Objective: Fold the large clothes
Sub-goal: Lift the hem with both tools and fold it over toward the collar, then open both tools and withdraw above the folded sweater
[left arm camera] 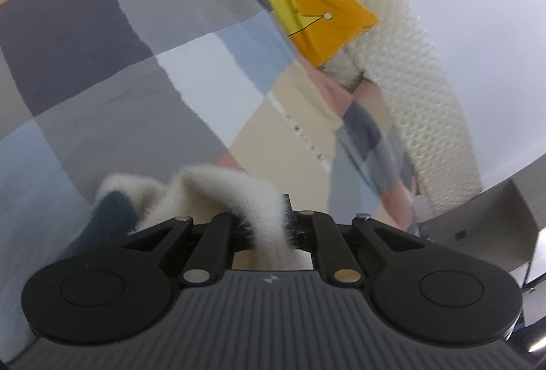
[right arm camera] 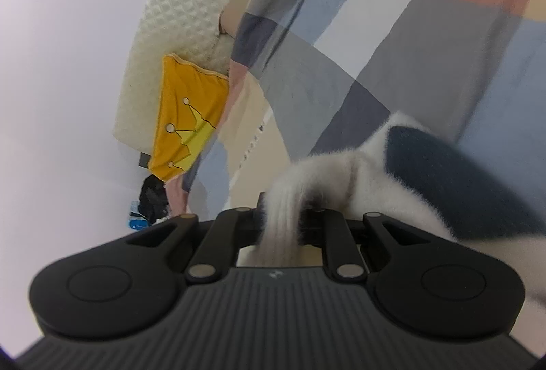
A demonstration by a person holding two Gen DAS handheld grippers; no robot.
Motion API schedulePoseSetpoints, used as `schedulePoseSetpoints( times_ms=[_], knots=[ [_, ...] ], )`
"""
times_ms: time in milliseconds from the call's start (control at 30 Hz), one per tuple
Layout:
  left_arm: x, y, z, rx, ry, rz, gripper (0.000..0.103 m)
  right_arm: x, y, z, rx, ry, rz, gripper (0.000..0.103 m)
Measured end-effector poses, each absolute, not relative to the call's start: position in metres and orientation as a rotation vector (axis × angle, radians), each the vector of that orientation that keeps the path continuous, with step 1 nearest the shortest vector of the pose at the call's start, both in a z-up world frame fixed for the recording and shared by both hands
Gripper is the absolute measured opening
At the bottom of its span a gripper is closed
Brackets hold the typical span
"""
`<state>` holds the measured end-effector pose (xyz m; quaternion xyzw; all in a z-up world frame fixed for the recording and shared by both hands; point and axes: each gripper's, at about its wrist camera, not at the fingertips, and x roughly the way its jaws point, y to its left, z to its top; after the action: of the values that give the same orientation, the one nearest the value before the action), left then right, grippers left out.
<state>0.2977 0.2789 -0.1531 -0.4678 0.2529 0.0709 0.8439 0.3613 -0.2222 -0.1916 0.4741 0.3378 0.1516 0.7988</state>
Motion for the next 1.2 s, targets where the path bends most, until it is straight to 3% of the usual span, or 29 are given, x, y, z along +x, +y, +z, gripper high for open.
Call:
schedulePoseSetpoints(
  times_ms=[400, 667, 767, 800, 833, 900, 1033, 1200],
  knots=[
    [0.353, 0.322, -0.224, -1.045, 0.615, 0.155, 0.009, 0.409, -0.201, -0.236, 0.980, 0.773, 0.329, 0.016],
    [0.343, 0.317, -0.204, -0.994, 0.634, 0.122, 0.011, 0.397, -0.200, -0.229, 0.965, 0.744, 0.367, 0.024],
    [0.336, 0.311, -0.192, -0.957, 0.628, 0.108, 0.032, 0.391, -0.199, -0.222, 0.962, 0.735, 0.398, 0.052],
    [0.333, 0.308, -0.187, -0.939, 0.615, 0.110, 0.052, 0.389, -0.199, -0.218, 0.959, 0.726, 0.412, 0.064],
    [0.330, 0.305, -0.182, -0.917, 0.602, 0.110, 0.063, 0.387, -0.197, -0.213, 0.945, 0.720, 0.424, 0.073],
    [0.321, 0.297, -0.170, -0.866, 0.570, 0.099, 0.066, 0.383, -0.191, -0.202, 0.880, 0.715, 0.452, 0.081],
    [0.310, 0.276, -0.151, -0.744, 0.541, 0.051, 0.082, 0.370, -0.175, -0.185, 0.770, 0.693, 0.530, 0.081],
    [0.308, 0.236, -0.143, -0.516, 0.559, 0.068, 0.086, 0.360, -0.152, -0.177, 0.609, 0.698, 0.549, 0.081]
  ],
)
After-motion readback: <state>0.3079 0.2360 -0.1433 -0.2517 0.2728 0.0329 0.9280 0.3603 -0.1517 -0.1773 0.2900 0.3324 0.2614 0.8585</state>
